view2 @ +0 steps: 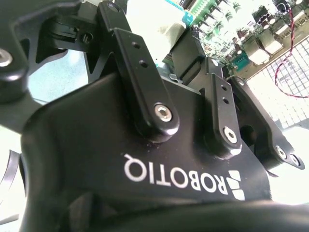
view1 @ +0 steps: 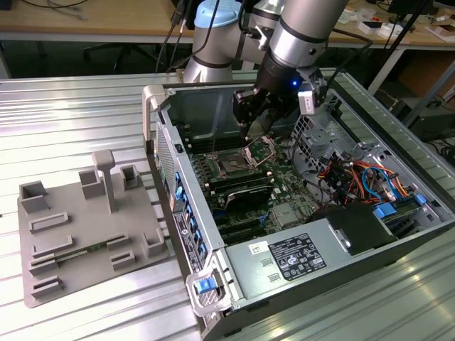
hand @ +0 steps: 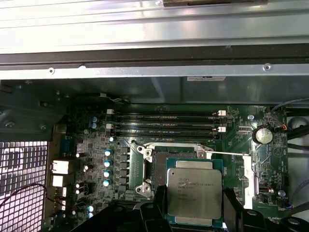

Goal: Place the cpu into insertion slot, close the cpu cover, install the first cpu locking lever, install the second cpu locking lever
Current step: 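Place the cpu into insertion slot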

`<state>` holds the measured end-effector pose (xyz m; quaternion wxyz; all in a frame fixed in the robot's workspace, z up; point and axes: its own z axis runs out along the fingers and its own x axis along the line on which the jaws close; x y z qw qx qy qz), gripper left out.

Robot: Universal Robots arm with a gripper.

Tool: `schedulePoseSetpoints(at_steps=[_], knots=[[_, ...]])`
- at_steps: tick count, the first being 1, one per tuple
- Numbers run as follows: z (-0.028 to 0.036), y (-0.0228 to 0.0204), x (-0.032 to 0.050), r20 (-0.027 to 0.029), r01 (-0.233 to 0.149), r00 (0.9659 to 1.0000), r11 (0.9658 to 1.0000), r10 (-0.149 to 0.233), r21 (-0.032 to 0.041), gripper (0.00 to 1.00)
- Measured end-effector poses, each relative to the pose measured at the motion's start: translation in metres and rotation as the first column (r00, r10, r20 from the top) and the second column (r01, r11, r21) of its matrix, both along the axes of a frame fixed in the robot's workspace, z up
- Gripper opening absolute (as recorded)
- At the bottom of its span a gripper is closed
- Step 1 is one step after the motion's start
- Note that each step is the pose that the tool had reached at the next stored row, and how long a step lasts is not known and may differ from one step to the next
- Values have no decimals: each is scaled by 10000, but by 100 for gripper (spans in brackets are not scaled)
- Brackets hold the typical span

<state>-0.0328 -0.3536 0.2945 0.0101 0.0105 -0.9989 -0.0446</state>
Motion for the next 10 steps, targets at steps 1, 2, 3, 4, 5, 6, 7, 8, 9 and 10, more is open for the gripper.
schedulePoseSetpoints(at_steps=[1, 2, 3, 4, 5, 6, 7, 8, 9, 10], knots=[[-1, 0, 0, -1, 0, 10000, 10000, 0, 0, 55], [-4, 0, 0, 0, 0, 10000, 10000, 0, 0, 55], [-6, 0, 0, 0, 0, 10000, 10000, 0, 0, 55], [-7, 0, 0, 0, 0, 10000, 10000, 0, 0, 55], [-10, 0, 0, 0, 0, 10000, 10000, 0, 0, 55], [-13, 0, 0, 0, 0, 10000, 10000, 0, 0, 55], [-15, 0, 0, 0, 0, 10000, 10000, 0, 0, 55], [-16, 0, 0, -1, 0, 10000, 10000, 0, 0, 55], [-18, 0, 0, 0, 1, 10000, 10000, -1, 0, 55], [-19, 0, 0, 0, 0, 10000, 10000, 0, 0, 55]])
